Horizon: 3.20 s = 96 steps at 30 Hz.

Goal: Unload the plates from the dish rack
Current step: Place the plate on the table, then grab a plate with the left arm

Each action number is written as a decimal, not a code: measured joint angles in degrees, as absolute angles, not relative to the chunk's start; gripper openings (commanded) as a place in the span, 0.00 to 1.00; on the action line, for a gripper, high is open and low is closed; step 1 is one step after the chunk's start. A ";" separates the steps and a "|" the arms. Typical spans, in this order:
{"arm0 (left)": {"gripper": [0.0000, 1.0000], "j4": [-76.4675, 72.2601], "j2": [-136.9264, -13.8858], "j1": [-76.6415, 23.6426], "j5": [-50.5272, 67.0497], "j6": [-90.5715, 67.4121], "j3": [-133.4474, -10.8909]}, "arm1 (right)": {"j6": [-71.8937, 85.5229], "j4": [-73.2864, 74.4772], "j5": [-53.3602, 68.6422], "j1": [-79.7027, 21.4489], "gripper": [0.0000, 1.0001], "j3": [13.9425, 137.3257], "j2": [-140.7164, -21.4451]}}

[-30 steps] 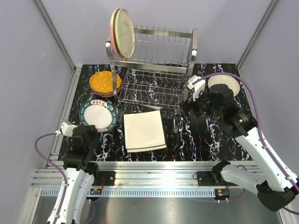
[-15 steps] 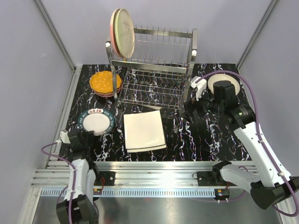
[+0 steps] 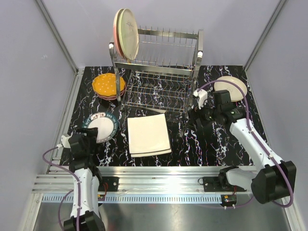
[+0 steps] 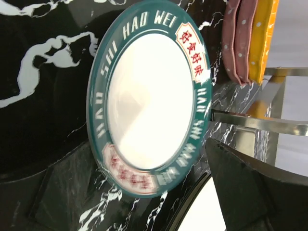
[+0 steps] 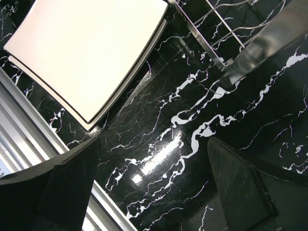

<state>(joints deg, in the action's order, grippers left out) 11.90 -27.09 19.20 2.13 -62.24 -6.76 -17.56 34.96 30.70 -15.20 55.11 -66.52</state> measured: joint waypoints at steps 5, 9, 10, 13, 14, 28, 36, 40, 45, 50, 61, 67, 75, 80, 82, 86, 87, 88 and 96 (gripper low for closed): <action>0.99 21.52 -25.56 19.20 0.45 -62.48 -11.79 | -17.65 34.65 29.58 -14.46 1.00 55.09 -66.02; 0.99 30.59 -30.96 19.20 -2.22 -62.92 -19.14 | -17.82 34.00 28.18 -14.46 1.00 54.87 -61.78; 0.99 33.04 -33.23 19.20 -2.72 -62.94 -21.37 | -17.85 33.82 27.94 -14.41 1.00 54.81 -60.80; 0.99 38.85 -39.09 19.20 -3.36 -62.24 -26.92 | -18.04 33.61 27.49 -14.22 1.00 54.65 -58.83; 0.99 39.97 -40.03 19.20 -3.33 -61.84 -27.97 | -18.11 33.61 27.33 -14.17 1.00 54.61 -58.50; 0.99 38.35 -30.68 19.07 12.91 -42.57 -36.12 | -19.11 33.56 24.45 -12.97 1.00 53.21 -56.80; 0.99 30.65 -31.35 11.22 24.99 -30.24 -40.66 | -19.66 32.38 22.92 -12.73 1.00 52.38 -56.18; 0.99 32.27 -36.75 0.75 18.94 -25.39 -49.43 | -19.81 32.27 21.91 -12.36 1.00 52.34 -55.77; 0.99 34.85 -43.40 -10.61 8.36 -20.95 -59.11 | -19.94 31.44 21.04 -11.75 1.00 51.90 -55.07; 0.99 38.24 -48.14 -14.15 2.52 -19.42 -66.32 | -19.99 31.07 20.34 -11.40 1.00 51.68 -54.59; 0.99 43.18 -65.93 -23.35 -7.20 -19.22 -95.50 | -20.01 31.07 20.10 -11.18 1.00 51.40 -54.37; 0.86 44.56 -78.00 -27.03 -11.51 -18.65 -108.73 | -20.05 31.07 20.12 -11.18 1.00 51.37 -54.37; 0.73 44.80 -88.77 -28.08 -15.07 -16.53 -120.36 | -20.18 31.07 20.14 -11.18 1.00 51.35 -54.37; 0.70 44.38 -92.16 -28.08 -16.03 -15.90 -124.09 | -20.18 31.07 20.16 -11.18 1.00 51.29 -54.37; 0.68 44.07 -93.06 -28.08 -16.38 -15.64 -124.53 | -20.21 31.07 20.16 -11.16 1.00 51.29 -54.37; 0.65 43.55 -94.30 -28.08 -17.02 -14.96 -124.79 | -20.21 31.07 20.16 -11.16 1.00 51.29 -54.37; 0.65 43.35 -94.61 -28.08 -17.28 -14.83 -124.79 | -20.21 31.07 20.16 -11.16 1.00 51.27 -54.37; 0.65 43.11 -94.94 -28.08 -17.50 -14.74 -124.81 | -20.21 31.07 20.16 -11.16 1.00 51.27 -54.37; 0.62 42.30 -97.78 -28.08 -19.29 -14.17 -126.04 | -20.23 31.07 20.16 -11.11 1.00 51.27 -54.00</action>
<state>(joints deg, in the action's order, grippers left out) 42.30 -97.78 -28.08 -19.29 -14.17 -126.04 -20.23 31.07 20.16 -11.11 51.27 -54.00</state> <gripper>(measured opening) 0.628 0.994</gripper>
